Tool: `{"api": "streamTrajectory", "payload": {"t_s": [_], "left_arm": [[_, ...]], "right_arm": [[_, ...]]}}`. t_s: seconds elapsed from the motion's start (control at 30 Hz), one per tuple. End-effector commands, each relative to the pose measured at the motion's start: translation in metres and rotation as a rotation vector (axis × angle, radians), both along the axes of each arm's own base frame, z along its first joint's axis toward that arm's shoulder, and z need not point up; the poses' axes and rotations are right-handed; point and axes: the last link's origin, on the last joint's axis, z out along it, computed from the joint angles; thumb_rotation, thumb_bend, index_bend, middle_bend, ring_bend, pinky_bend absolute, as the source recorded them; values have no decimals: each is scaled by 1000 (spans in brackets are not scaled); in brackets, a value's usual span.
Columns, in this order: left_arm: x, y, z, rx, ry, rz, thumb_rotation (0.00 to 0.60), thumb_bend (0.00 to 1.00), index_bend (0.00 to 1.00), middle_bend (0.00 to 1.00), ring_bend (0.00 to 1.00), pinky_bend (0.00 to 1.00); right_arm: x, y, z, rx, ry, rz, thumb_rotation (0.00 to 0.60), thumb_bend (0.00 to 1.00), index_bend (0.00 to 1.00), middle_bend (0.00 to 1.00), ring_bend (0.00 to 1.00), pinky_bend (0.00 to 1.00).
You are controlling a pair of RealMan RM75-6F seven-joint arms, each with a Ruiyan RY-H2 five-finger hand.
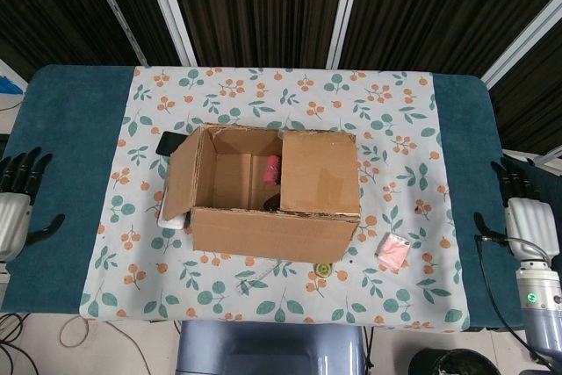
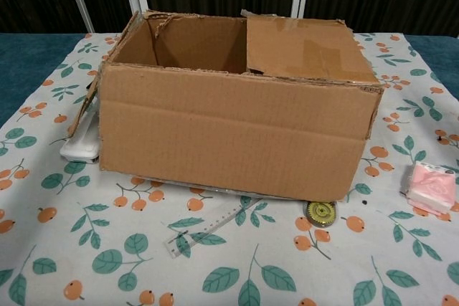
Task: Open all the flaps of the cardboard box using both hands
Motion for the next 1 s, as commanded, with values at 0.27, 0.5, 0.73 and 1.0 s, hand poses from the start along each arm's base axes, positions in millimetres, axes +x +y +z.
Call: {"api": "streamTrajectory", "payload": {"t_s": [0.27,0.5,0.73,1.0], "left_arm": [[-46,-19,-20,93,-84,51,600,203,0,0,0,54],[-50,-16,-17,106,-166,27,600,203,0,0,0,54],[-52,-15,-17,76,-208,37,600,203,0,0,0,55],[-52,-13,-20,53,-223,49,600,203,0,0,0,55]], "right_arm": [[86,-54,6,99,131,292,600,472,8,1,7,187],[175,-93,-12,219,277,573,600,858,226,159,158,265],[244,-110,-57,409,448,776,600,1000,343,264,247,289],[287,-116,-114,557,560,906,600,1000,417,310,273,310]]}}
